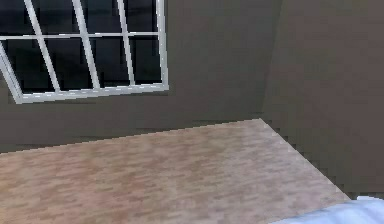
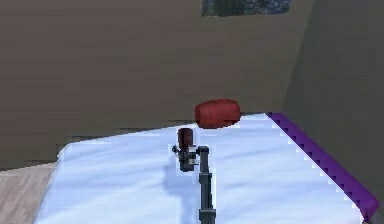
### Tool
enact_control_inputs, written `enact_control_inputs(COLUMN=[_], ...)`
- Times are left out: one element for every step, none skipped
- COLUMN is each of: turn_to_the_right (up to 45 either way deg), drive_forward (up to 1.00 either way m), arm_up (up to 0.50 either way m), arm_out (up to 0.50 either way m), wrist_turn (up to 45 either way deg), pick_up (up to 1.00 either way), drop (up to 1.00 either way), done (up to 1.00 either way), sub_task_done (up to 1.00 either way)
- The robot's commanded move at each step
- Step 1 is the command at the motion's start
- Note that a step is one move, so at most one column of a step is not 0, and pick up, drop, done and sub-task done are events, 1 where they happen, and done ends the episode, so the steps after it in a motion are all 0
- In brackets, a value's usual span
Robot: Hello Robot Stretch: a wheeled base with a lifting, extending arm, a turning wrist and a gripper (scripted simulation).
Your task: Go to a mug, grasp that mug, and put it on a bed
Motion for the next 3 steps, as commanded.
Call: enact_control_inputs(turn_to_the_right=[0.0,0.0,0.0], drive_forward=[0.0,0.0,0.0], arm_up=[0.0,0.1,0.0], arm_out=[0.0,0.0,-0.08], wrist_turn=[0.0,0.0,0.0], pick_up=[0.0,0.0,0.0], drop=[1.0,0.0,0.0], done=[0.0,0.0,0.0], sub_task_done=[0.0,0.0,0.0])
